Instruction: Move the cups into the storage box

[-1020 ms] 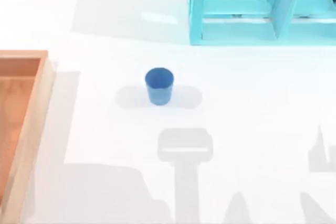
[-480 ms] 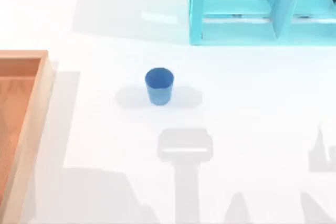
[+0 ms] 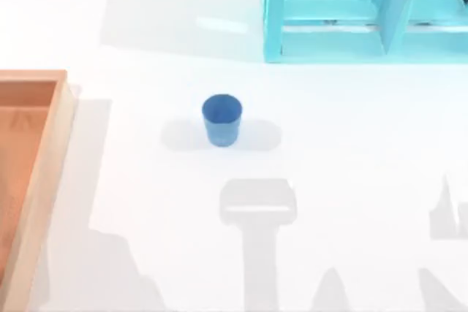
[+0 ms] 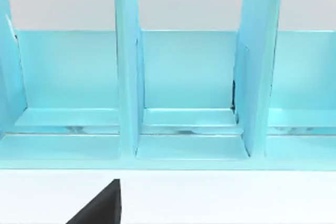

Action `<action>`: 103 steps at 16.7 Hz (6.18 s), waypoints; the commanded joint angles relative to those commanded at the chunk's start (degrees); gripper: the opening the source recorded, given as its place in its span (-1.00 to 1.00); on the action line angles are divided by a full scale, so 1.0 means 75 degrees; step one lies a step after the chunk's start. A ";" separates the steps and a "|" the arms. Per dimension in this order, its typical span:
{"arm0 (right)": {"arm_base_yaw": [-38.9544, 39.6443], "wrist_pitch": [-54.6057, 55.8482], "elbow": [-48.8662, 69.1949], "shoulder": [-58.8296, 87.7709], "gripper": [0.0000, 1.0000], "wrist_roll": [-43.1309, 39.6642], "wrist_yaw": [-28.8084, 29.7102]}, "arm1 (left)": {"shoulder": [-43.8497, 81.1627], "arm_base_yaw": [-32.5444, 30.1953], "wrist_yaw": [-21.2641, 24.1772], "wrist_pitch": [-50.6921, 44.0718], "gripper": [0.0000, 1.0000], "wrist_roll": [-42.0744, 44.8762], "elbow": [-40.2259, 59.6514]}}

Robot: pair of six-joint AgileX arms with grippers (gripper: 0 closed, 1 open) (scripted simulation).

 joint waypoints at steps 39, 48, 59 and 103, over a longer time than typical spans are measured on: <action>0.0000 0.0000 0.0000 0.0000 1.00 0.0000 0.0000 | 0.0032 -0.0055 0.0000 -0.3025 1.00 -0.0050 0.3062; 0.0000 0.0000 0.0000 0.0000 1.00 0.0000 0.0000 | 0.1193 -0.0818 -0.0061 -0.3388 1.00 -0.0959 0.4271; 0.0000 0.0000 0.0000 0.0000 1.00 0.0000 0.0000 | 0.7384 -0.5411 -0.0302 -0.4819 1.00 -0.5463 1.2363; 0.0000 0.0000 0.0000 0.0000 1.00 0.0000 0.0000 | 1.3374 -0.7856 -0.0308 -0.5589 -0.96 -0.7706 1.9634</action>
